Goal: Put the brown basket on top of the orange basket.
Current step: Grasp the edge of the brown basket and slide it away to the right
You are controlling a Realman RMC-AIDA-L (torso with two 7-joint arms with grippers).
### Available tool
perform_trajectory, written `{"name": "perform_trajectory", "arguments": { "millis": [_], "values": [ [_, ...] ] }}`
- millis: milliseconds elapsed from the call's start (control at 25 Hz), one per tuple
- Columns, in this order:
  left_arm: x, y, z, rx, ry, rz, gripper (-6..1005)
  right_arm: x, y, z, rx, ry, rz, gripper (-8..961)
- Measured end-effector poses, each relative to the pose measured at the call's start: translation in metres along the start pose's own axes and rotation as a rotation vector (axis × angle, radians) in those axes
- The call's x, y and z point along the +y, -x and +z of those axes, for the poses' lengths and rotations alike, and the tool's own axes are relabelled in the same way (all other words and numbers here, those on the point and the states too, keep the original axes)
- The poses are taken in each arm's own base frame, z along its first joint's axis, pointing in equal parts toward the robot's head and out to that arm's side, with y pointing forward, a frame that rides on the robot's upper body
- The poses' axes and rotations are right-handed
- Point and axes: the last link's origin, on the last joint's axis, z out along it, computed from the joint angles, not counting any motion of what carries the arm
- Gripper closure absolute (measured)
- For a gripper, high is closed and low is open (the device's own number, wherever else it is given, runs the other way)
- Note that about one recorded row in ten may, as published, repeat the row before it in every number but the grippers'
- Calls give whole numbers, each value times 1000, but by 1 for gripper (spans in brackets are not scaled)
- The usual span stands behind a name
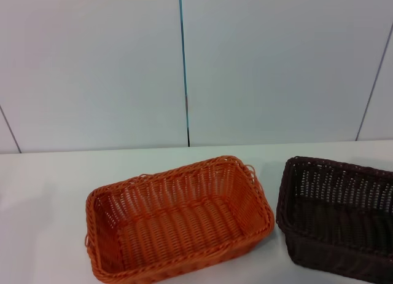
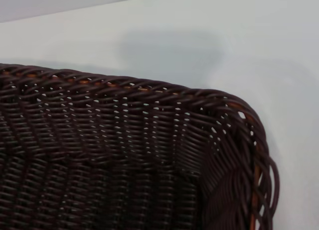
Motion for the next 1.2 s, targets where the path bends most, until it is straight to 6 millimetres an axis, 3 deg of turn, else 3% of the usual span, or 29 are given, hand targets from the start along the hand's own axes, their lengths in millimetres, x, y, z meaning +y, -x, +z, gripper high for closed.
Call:
{"name": "perform_trajectory", "arguments": {
  "millis": [160, 400, 840, 1200],
  "values": [
    [0, 0, 0, 0, -1, 0, 94, -1, 0, 2, 2, 0, 0, 495],
    [0, 1, 0, -1, -1, -2, 94, -1, 0, 2, 9, 3, 7, 728],
    [0, 1, 0, -1, 1, -3, 93, 4, 6, 2, -7, 19, 12, 773],
    [0, 2, 0, -3, 0, -5, 93, 26, 8, -10, -8, 23, 112, 783]
  ]
}}
